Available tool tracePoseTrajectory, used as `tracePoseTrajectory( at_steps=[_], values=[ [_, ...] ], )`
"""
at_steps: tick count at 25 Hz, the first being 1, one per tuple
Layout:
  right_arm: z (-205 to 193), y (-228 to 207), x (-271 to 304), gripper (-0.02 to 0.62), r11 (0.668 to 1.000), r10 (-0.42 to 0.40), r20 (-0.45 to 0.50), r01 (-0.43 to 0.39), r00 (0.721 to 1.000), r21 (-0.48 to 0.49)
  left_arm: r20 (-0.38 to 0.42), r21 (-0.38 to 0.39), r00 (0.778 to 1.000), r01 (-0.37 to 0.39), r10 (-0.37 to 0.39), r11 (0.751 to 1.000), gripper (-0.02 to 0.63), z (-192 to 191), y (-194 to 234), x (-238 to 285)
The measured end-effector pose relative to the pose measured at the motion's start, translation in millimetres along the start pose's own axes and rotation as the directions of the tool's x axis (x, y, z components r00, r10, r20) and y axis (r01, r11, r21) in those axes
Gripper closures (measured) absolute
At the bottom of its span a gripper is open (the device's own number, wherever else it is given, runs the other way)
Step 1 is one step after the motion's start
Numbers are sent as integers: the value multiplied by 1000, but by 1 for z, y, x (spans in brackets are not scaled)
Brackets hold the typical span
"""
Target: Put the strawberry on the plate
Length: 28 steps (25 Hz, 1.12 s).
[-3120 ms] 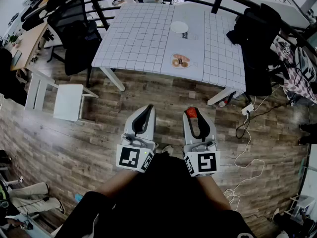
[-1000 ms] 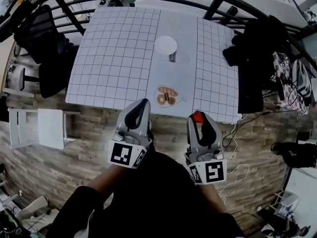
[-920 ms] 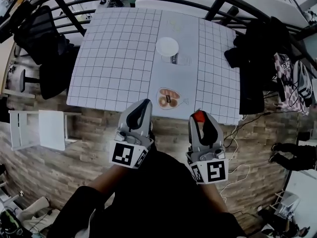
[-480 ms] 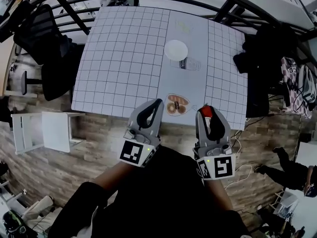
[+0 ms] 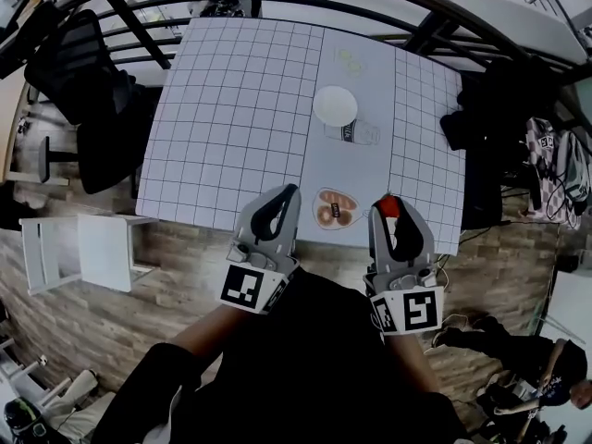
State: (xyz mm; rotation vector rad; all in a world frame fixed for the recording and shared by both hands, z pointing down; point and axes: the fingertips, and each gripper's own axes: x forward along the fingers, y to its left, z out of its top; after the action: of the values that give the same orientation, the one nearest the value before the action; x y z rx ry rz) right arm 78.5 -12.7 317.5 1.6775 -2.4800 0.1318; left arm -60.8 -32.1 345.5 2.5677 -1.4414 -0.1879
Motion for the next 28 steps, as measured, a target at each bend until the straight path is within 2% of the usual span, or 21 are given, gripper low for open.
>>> tracePoseTrajectory(
  at_steps=[7,12,15,20,28],
  values=[
    [-9,-7,3,466,998,-50,-20,51,999,23,22,-7,999,44,-44,999,597,5,2,12],
    [-20,-5,-3,466,997,-64,-37,65,997,30,-27,12,999,46,-46,999,597,-4,-1,5],
    [-22,-5,-6,466,996,-71,-40,72,997,47,-5,23,999,42,-42,999,597,-3,1,1],
    [-23,-1,-7,466,997,-62,-35,63,997,40,4,3,999,46,-46,999,597,-2,-6,-3],
    [-29,-3,11,466,999,-26,-36,27,999,39,-2,17,1000,3,-3,1000,597,-5,-3,1]
  ],
)
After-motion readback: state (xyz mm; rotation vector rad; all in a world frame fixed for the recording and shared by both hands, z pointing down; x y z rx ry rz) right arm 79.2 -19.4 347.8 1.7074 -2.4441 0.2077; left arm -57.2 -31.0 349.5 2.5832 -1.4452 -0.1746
